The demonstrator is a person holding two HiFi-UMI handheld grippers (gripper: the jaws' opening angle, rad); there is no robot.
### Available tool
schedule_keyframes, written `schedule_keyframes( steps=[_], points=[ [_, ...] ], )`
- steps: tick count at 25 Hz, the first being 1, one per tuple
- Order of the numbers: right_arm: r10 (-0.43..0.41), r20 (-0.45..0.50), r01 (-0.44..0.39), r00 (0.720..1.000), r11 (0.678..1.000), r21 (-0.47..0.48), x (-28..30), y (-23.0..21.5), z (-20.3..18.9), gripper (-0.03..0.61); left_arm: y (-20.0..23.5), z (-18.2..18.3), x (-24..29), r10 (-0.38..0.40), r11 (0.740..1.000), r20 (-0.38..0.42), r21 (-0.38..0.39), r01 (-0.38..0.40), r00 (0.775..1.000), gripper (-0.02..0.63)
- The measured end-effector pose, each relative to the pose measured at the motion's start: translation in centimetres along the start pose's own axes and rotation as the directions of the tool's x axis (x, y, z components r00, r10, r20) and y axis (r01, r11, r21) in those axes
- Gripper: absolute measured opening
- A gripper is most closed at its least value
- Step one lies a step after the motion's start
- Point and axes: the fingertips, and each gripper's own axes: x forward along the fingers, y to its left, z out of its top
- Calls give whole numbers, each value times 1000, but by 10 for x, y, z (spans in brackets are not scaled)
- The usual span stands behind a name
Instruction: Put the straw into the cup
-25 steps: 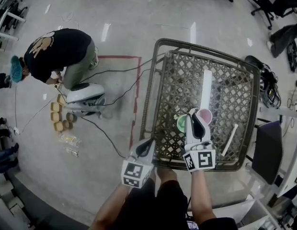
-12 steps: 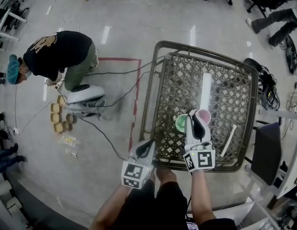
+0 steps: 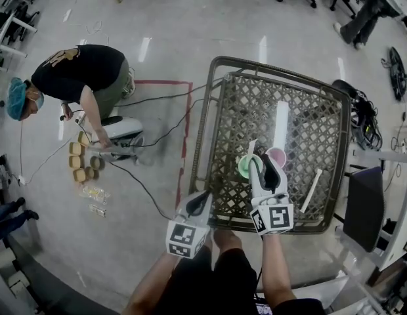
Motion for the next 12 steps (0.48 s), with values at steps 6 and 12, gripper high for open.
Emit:
schedule_keyframes(
  steps=[6,12],
  points=[
    [13,-1,-13,1000,1000,-6,-10,7,12,149,-7,12,-10,-3,1000,21,14,2,1000,6],
    [16,-10,-16,1000,999,-32,-31,19,38,146,-20,41,-28,-12,999,66,38,10,998,6]
  ],
)
